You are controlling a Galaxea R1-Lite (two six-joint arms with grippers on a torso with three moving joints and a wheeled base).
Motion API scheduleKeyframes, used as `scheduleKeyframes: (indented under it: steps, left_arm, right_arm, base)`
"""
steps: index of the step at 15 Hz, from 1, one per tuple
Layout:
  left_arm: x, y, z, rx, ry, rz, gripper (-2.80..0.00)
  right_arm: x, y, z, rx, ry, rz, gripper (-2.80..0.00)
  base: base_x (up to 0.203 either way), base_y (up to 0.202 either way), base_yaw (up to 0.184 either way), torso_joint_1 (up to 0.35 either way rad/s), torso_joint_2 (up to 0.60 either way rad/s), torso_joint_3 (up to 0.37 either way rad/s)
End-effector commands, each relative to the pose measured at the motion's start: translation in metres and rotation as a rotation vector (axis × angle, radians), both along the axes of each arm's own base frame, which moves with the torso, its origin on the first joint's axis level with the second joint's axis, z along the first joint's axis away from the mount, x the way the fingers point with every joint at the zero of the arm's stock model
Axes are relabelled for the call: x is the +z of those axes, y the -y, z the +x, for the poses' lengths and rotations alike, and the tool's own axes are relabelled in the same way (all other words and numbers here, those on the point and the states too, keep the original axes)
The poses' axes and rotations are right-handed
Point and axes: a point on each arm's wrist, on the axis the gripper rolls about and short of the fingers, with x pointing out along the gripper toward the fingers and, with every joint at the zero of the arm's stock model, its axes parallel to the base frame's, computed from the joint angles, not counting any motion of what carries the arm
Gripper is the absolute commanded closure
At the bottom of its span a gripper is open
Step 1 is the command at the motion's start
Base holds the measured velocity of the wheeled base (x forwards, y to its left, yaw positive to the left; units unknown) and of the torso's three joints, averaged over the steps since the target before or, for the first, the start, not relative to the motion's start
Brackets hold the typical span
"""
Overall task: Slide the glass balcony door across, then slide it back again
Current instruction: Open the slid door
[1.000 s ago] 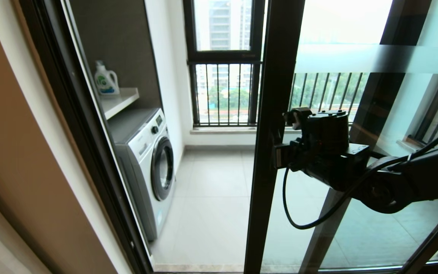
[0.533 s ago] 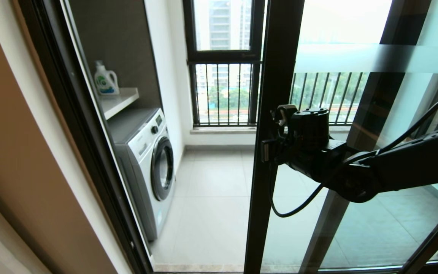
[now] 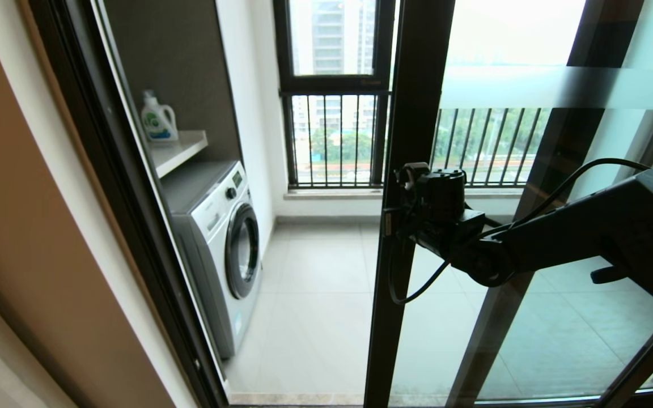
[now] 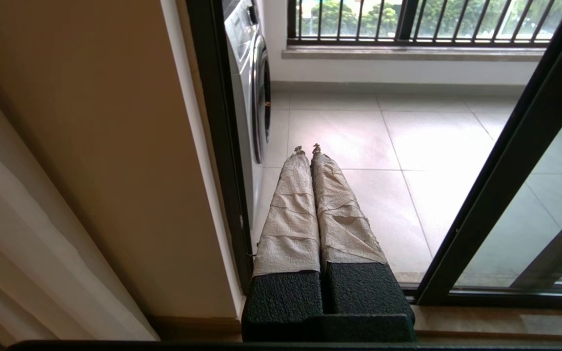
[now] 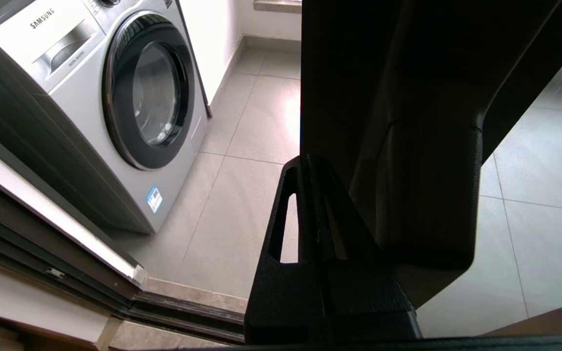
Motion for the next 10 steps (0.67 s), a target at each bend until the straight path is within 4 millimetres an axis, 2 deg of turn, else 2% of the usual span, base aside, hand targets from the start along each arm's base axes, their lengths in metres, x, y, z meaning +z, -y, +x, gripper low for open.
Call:
scheduleKeyframes:
  steps: [1, 10]
  left_arm:
    - [0.0, 0.0, 0.0, 0.0, -0.003, 0.001, 0.0]
    - [0.0, 0.0, 0.0, 0.0, -0.003, 0.0, 0.0]
  right_arm:
    - [-0.002, 0.009, 0.003, -0.029, -0.003, -0.004, 0.0]
    - [0.0, 0.044, 0.007, -0.105, -0.015, -0.01, 0.0]
  base:
    - [0.0, 0.0, 0.0, 0.0, 0.0, 0.0]
    - [0.0, 0.0, 0.0, 0.0, 0.0, 0.0]
